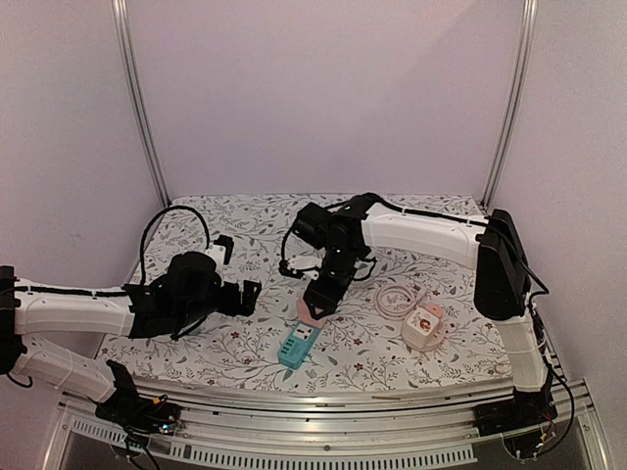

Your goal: Insert the plug

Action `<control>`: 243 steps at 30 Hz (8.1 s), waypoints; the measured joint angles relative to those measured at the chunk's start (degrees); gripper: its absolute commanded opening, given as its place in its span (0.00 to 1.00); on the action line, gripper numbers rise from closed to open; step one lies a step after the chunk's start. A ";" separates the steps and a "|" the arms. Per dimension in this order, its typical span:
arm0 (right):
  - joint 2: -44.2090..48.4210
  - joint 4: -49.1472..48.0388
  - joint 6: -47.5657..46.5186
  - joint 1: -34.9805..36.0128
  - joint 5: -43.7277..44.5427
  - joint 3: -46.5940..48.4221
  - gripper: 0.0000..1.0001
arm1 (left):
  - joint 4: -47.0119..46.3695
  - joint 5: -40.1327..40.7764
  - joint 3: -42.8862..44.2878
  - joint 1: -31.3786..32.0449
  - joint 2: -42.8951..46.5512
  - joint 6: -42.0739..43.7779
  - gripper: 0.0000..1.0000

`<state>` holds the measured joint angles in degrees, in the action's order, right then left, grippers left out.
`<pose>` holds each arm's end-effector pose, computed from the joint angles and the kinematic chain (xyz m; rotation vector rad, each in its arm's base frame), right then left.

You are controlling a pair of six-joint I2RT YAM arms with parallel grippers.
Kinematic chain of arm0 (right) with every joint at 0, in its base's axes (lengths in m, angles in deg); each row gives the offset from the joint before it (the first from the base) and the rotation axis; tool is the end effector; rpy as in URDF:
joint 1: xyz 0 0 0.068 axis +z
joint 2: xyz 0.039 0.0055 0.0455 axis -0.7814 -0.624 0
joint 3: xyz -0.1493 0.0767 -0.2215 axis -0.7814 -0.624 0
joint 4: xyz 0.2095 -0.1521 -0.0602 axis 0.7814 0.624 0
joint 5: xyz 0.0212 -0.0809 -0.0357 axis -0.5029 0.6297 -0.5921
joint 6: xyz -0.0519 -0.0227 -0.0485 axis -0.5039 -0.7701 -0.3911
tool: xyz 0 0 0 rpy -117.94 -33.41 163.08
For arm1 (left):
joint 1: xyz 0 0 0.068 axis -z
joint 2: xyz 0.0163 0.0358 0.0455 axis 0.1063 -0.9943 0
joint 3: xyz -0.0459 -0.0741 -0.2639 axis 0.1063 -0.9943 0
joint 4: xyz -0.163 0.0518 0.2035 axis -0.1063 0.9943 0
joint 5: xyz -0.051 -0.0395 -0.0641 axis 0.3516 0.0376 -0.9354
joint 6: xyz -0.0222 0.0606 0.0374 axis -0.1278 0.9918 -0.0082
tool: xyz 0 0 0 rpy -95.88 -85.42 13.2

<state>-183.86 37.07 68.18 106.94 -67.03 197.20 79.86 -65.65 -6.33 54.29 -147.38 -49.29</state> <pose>0.2627 0.3947 0.1902 -1.5920 2.5073 0.2746 0.1943 -0.1803 0.1801 0.2114 2.1001 -0.3280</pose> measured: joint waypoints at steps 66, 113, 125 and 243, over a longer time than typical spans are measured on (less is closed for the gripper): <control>-1.33 -5.31 6.43 -2.01 4.33 -1.07 0.00 | -0.85 -0.52 -0.11 -0.22 -2.75 -2.40 0.99; -1.84 0.15 6.86 -8.31 6.45 1.53 0.33 | 1.49 0.52 -1.62 -0.24 -1.31 -2.62 0.99; 3.04 -5.11 7.39 -9.38 5.99 -6.21 0.84 | 7.80 2.80 -1.57 -0.24 2.80 -3.50 0.99; 30.73 -25.24 9.86 -10.23 12.00 -34.34 0.99 | 24.83 -23.61 14.84 5.62 -19.71 -22.38 0.54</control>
<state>-153.13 11.82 78.04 96.71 -55.03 162.86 104.69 -89.26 8.51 59.91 -167.09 -71.67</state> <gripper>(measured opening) 0.988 0.427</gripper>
